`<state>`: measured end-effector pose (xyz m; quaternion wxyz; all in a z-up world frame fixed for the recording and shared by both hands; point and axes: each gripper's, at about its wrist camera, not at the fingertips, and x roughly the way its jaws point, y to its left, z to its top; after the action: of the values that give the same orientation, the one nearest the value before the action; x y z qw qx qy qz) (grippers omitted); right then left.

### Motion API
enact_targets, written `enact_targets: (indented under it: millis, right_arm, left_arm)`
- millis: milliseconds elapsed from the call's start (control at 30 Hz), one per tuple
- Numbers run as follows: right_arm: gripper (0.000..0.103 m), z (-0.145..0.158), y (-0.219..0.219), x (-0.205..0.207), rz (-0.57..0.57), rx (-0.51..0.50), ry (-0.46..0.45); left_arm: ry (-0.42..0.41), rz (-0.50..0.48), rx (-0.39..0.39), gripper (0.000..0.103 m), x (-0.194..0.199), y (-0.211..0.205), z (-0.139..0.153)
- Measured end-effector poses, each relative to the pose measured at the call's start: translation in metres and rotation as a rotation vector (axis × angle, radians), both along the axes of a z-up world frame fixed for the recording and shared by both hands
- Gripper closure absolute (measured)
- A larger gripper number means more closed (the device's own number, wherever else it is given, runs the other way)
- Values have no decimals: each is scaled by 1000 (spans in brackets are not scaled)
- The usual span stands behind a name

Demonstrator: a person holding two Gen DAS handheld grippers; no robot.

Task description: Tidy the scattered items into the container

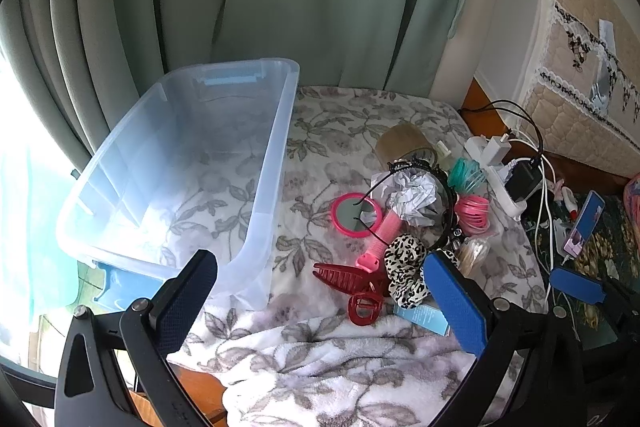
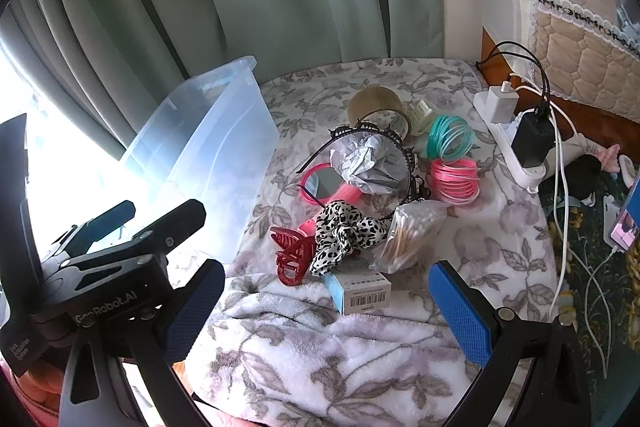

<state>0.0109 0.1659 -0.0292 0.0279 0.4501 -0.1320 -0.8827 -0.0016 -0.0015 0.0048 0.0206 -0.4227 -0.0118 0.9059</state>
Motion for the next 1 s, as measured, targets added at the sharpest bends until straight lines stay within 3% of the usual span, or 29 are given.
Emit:
enact_targets:
  millis: [233,400,800,1000]
  right_arm:
    - [0,0,-2,1,9,7,-8]
    - [0,0,-3,1,11,19,-12]
    - [0,-1,1,-1,12,-9,-4]
    - [0,1,12,1,9,-33,56]
  left_arm:
    - [-3,5,-11,0,2,0,-1]
    - [31,7,-61,0,4,4,2]
    - [44,-17,-47,0,0,7,4]
    - [77,-52,-6,0,-5,16,5]
